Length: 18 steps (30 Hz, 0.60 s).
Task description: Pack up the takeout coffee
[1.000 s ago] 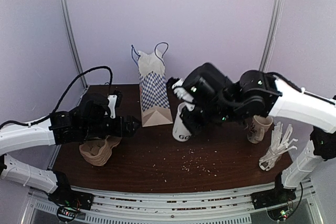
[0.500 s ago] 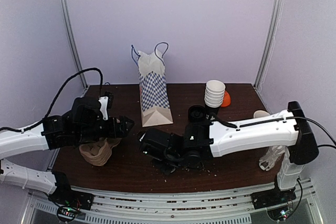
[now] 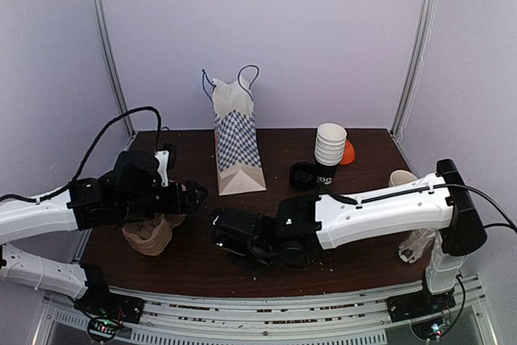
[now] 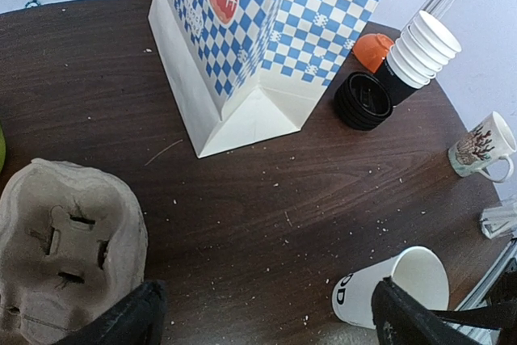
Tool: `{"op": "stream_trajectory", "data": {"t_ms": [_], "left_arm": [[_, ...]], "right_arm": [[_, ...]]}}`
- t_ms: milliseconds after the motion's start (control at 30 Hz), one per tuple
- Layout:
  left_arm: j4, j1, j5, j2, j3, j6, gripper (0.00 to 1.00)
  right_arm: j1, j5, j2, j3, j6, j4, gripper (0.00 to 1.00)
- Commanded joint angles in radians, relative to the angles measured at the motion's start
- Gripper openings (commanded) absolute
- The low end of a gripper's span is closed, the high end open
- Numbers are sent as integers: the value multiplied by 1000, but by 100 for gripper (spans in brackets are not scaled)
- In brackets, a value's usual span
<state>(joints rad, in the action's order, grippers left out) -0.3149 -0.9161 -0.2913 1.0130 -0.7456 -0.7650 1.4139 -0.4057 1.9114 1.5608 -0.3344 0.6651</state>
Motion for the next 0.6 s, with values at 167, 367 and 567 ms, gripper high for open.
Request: {"op": "stream_trajectory", "data": {"t_ms": [167,367,567], "left_arm": [[37,5,-5,21,-29,29,92],[48,6,-15,50,-58,63,93],[76,6,5,97,-77,106,93]], "right_arm": [[-177,-16,-301,70,-82,86,70],[-629,145,-486,-31,-134,-4,72],[-874,248,-461,-71,-137,-95,76]]}}
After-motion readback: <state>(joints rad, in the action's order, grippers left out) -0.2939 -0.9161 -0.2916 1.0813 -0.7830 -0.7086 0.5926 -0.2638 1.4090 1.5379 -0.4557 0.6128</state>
